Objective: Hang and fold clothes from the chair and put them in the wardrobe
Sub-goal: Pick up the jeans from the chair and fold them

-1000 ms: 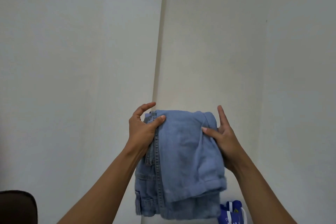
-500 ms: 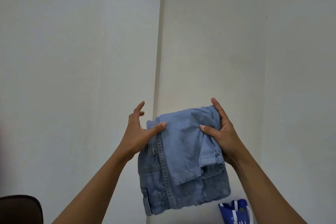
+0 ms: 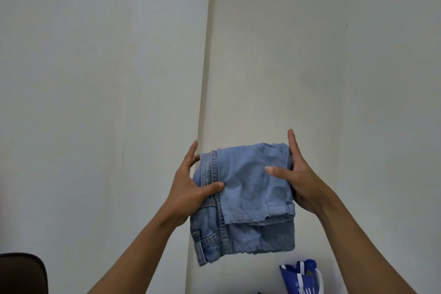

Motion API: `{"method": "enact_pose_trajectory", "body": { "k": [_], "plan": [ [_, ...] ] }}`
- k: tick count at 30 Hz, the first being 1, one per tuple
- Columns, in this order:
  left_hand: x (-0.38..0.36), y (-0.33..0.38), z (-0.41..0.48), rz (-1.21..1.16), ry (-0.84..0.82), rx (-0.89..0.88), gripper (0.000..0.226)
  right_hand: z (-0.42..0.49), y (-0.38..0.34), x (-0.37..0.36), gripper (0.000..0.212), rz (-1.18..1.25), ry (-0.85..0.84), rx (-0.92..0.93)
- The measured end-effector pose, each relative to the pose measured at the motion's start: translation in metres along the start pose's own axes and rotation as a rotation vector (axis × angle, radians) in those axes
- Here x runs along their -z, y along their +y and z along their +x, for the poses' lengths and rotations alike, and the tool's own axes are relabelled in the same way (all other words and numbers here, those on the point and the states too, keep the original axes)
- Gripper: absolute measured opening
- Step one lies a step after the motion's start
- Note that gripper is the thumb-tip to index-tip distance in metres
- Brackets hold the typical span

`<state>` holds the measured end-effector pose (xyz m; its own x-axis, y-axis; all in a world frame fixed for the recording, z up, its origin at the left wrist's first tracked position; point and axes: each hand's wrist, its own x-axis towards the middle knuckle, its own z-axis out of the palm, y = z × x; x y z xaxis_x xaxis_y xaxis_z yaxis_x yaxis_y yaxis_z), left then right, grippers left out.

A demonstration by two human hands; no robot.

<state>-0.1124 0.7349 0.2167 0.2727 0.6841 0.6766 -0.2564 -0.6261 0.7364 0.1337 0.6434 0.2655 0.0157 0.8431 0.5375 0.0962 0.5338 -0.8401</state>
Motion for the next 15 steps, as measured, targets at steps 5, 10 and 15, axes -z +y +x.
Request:
{"method": "enact_pose_trajectory", "body": {
  "k": [5,10,15],
  "plan": [
    [0.004,-0.004,0.005,0.016,0.076,-0.093,0.111,-0.013,-0.006,0.013,0.117,-0.157,-0.055,-0.139],
    [0.003,-0.001,0.008,0.276,0.119,-0.208,0.110,-0.007,-0.003,0.013,0.084,-0.117,0.100,-0.030],
    [0.008,-0.007,0.013,0.511,0.145,-0.354,0.101,-0.010,-0.008,0.013,0.072,-0.383,0.018,-0.035]
  ]
}}
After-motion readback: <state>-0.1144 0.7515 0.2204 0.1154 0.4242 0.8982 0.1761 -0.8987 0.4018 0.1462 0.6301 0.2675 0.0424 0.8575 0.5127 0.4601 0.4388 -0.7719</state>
